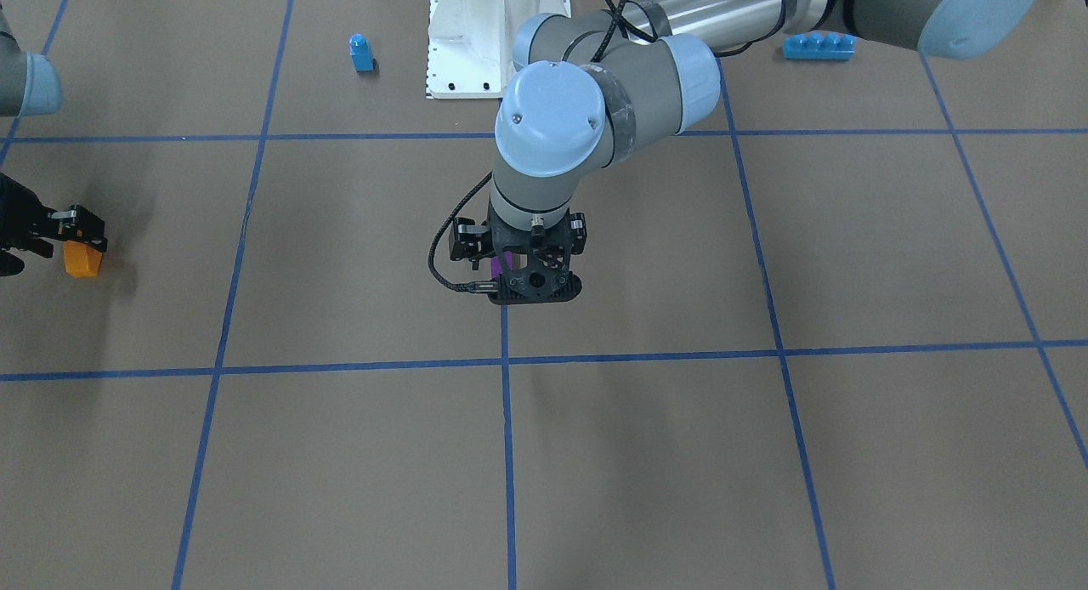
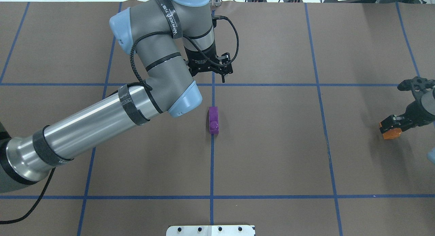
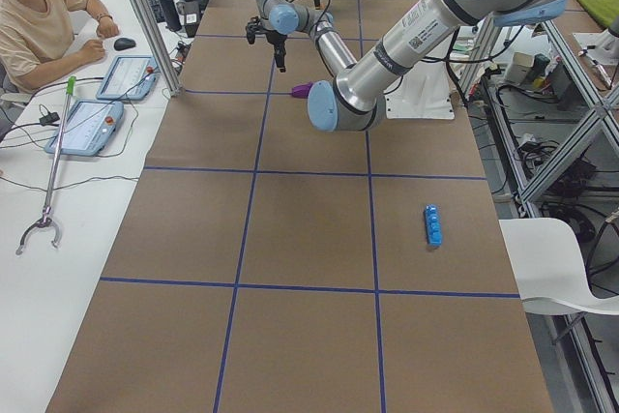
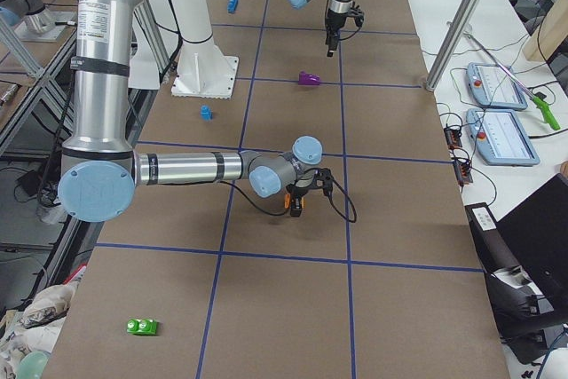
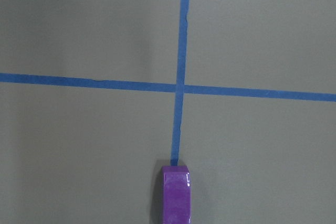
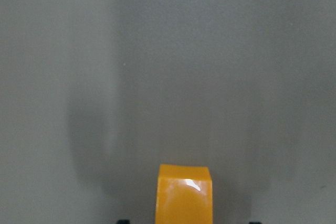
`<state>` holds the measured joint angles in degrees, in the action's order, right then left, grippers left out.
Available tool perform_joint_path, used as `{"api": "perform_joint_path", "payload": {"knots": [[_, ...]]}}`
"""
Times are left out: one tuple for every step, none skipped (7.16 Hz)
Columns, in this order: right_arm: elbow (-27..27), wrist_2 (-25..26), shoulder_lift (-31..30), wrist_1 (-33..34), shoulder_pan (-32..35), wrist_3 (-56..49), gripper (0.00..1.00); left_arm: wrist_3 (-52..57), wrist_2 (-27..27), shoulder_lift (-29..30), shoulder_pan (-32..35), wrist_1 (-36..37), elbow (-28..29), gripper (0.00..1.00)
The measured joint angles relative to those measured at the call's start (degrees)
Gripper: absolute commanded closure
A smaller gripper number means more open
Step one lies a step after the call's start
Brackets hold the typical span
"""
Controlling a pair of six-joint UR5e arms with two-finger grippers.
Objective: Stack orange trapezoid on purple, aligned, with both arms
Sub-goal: 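Close the right gripper on the orange trapezoid and lift it, then carry the orange trapezoid with the right gripper over the purple trapezoid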
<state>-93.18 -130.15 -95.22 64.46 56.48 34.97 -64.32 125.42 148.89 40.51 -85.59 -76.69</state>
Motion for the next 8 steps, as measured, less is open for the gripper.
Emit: {"api": "perform_joint_path", "payload": {"knots": [[0.11, 0.04, 0.28, -0.02, -0.70, 0.52, 1.00, 0.04, 0.00, 0.00, 0.01, 0.04, -0.02, 0.01], [0.15, 0.06, 0.37, -0.03, -1.02, 0.70, 1.00, 0.06, 0.00, -0.03, 0.04, 0.06, -0.03, 0.01], [0.16, -0.04, 0.45, -0.02, -1.14, 0.82, 1.00, 0.06, 0.00, -0.04, 0.05, 0.07, -0.03, 0.01], [-0.42, -0.53, 0.55, 0.14, -1.15, 0.89, 1.00, 0.09, 0.00, -0.03, 0.05, 0.07, -0.04, 0.01], [-2.45, -1.18, 1.15, 1.03, -1.14, 0.98, 1.00, 0.17, 0.02, -0.01, 0.22, 0.05, -0.07, 0.01], [-4.91, -1.36, 3.67, 3.95, -1.10, 1.28, 1.00, 0.41, 0.08, -0.04, 0.79, 0.01, -0.27, 0.01], [-6.56, -1.06, 8.31, 8.43, -1.30, 2.86, 1.00, 0.84, 0.15, -0.87, 1.68, -0.01, -1.29, 0.01], [-7.40, 0.09, 13.49, 11.89, -2.38, 6.61, 1.00, 2.23, 0.19, -3.83, 2.53, -0.01, -3.95, 0.01]]}}
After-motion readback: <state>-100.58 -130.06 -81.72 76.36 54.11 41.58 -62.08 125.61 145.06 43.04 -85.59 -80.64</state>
